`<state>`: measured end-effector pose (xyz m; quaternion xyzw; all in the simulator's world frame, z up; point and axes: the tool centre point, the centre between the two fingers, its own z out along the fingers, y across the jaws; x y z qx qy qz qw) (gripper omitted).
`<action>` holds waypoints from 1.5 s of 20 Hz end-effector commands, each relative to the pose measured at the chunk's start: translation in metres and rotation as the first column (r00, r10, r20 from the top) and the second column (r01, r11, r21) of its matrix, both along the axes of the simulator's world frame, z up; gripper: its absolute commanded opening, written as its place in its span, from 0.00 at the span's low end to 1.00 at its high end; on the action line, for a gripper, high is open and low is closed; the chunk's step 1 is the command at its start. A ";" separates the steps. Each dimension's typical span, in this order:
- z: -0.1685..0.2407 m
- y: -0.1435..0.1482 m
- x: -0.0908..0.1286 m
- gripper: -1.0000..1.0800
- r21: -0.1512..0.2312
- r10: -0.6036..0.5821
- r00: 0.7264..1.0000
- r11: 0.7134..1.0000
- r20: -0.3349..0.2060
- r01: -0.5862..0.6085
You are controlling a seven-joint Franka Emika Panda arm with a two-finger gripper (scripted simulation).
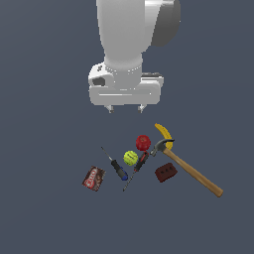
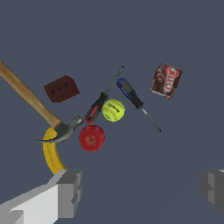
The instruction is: Pick up a designated object from a clutter of objects.
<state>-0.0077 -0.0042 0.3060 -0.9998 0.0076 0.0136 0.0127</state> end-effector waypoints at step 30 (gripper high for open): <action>-0.048 -0.054 0.055 0.96 0.006 -0.120 0.993 0.993 0.012 0.120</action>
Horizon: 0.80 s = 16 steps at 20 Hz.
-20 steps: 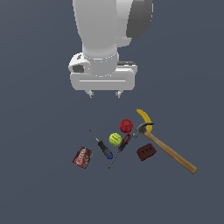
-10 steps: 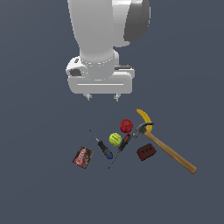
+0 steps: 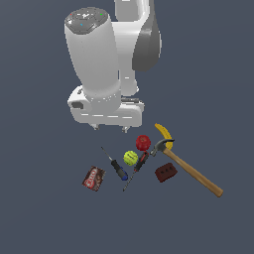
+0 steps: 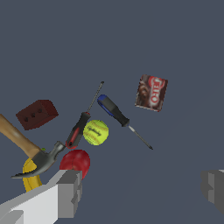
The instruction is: Pick up a designated object from a clutter of objects.
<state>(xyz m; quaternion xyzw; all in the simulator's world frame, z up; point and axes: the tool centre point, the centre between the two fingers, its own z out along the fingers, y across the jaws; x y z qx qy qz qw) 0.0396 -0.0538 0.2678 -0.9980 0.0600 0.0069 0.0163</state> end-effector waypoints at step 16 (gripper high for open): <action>-0.144 -0.067 0.073 0.96 -0.020 -0.189 0.982 0.982 0.007 0.189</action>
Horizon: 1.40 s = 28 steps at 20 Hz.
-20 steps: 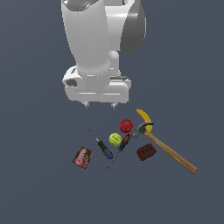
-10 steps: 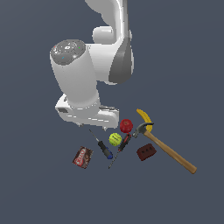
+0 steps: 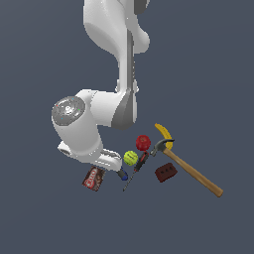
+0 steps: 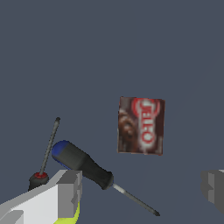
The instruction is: Pick up a designated object from a clutter of objects.
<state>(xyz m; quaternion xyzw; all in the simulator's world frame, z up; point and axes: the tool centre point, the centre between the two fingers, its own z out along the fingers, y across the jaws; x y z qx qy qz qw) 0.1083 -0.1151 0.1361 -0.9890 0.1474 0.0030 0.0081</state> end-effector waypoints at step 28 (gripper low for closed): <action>-0.113 -0.029 0.014 0.96 -0.017 -0.075 0.997 0.997 0.003 0.075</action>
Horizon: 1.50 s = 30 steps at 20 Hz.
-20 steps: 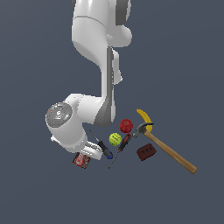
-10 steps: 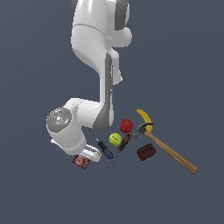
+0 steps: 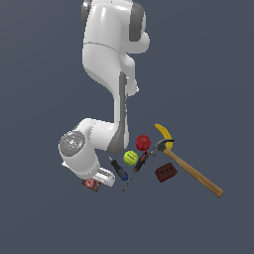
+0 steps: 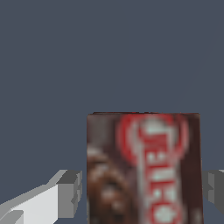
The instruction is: Pick up a designated object from a clutter of objects.
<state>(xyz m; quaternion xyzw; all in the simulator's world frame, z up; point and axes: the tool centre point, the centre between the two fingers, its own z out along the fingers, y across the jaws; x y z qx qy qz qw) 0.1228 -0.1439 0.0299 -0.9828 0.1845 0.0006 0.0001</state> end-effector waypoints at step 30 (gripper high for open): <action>0.023 0.000 -0.012 0.00 0.000 -0.001 1.000 1.000 0.001 0.001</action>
